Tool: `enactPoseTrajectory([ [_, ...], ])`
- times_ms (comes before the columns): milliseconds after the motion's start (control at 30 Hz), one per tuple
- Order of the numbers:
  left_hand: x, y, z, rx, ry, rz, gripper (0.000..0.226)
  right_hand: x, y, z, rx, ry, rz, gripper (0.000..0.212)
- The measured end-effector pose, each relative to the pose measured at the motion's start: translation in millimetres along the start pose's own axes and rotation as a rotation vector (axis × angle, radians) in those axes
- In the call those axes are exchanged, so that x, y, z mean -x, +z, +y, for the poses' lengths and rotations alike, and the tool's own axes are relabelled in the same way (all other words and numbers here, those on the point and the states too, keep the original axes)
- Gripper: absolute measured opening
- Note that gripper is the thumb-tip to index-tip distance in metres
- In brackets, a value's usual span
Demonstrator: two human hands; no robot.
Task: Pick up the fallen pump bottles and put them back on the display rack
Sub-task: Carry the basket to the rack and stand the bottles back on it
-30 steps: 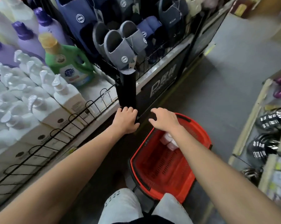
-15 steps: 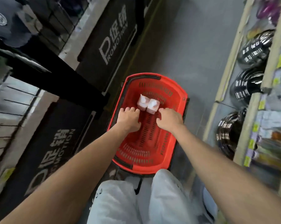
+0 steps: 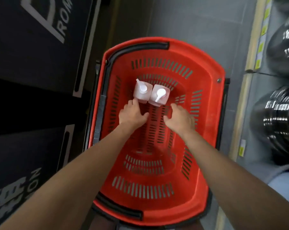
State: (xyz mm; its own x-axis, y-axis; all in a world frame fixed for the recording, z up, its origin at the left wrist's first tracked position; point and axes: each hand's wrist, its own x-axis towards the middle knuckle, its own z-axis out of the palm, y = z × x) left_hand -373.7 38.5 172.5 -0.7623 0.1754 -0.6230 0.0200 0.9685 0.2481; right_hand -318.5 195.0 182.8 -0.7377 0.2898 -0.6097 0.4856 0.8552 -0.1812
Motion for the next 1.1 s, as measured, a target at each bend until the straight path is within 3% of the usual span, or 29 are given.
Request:
enactPoseTrajectory([
  [100,-58,34,-26,0.183,0.063,0.048,0.095,-48,41,6,-0.091,0.029,0.069,0.063],
  [233,-121,76,-53,0.527,0.295,0.045,0.112,-99,73,15,-0.150,0.006,0.163,0.085],
  [333,-145,94,-49,0.723,0.410,0.070,0.087,-124,90,21,-0.187,-0.097,0.170,0.104],
  [433,-158,94,-41,0.856,0.457,0.136,0.068,-140,98,24,-0.264,-0.196,0.160,0.109],
  [600,-173,95,-46,0.853,0.503,0.143,0.062,-151,99,27,-0.415,-0.223,0.169,0.119],
  [767,-171,91,-53,0.764,0.495,0.076,0.058,-151,103,33,-0.403,-0.248,0.186,0.103],
  [933,-161,97,-57,0.677,0.526,0.056,0.080,-148,98,42,-0.396,-0.257,0.177,0.093],
  [1100,-156,89,-48,0.736,0.609,0.051,0.051,-135,94,40,-0.548,-0.211,0.201,0.097],
])
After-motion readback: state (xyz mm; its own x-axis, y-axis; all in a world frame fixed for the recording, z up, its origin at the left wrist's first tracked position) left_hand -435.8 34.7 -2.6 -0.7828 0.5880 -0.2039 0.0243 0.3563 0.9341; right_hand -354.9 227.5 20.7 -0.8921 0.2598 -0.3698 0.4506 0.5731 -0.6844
